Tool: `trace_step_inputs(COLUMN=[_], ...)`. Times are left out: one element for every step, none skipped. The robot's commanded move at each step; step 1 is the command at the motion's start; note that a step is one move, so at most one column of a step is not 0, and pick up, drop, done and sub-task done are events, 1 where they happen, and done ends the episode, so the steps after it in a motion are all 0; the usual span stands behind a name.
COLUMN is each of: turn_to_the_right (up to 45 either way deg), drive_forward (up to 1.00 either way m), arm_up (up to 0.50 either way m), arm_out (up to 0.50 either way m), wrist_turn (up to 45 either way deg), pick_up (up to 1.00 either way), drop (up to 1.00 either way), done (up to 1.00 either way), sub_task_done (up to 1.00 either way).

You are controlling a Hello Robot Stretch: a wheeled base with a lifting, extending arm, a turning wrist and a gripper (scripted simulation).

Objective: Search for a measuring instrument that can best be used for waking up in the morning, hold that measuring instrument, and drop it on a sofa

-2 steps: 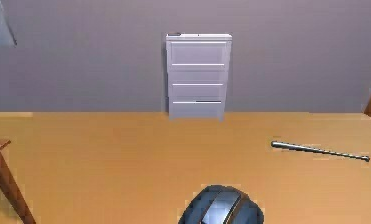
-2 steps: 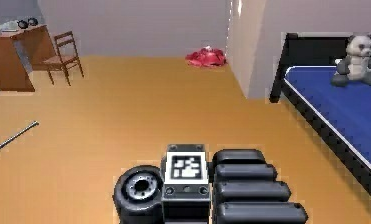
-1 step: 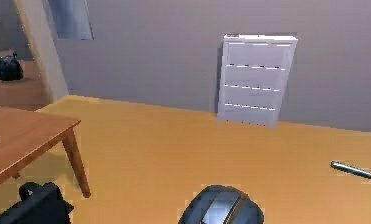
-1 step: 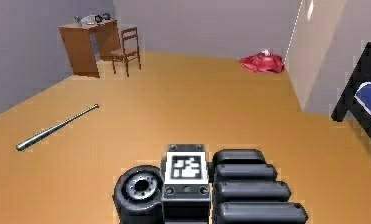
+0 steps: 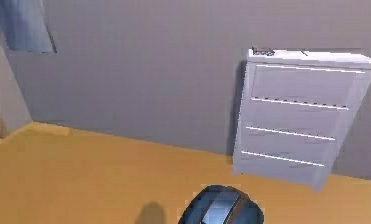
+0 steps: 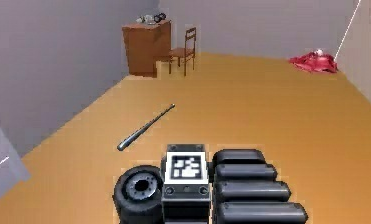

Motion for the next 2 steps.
trace_step_inputs(turn_to_the_right=[-30.0,0.0], drive_forward=[0.0,0.05], arm_up=[0.0,0.0], arm_out=[0.0,0.0], wrist_turn=[0.0,0.0], pick_up=[0.0,0.0], drop=[0.0,0.0], done=[0.0,0.0], sub_task_done=[0.0,0.0])
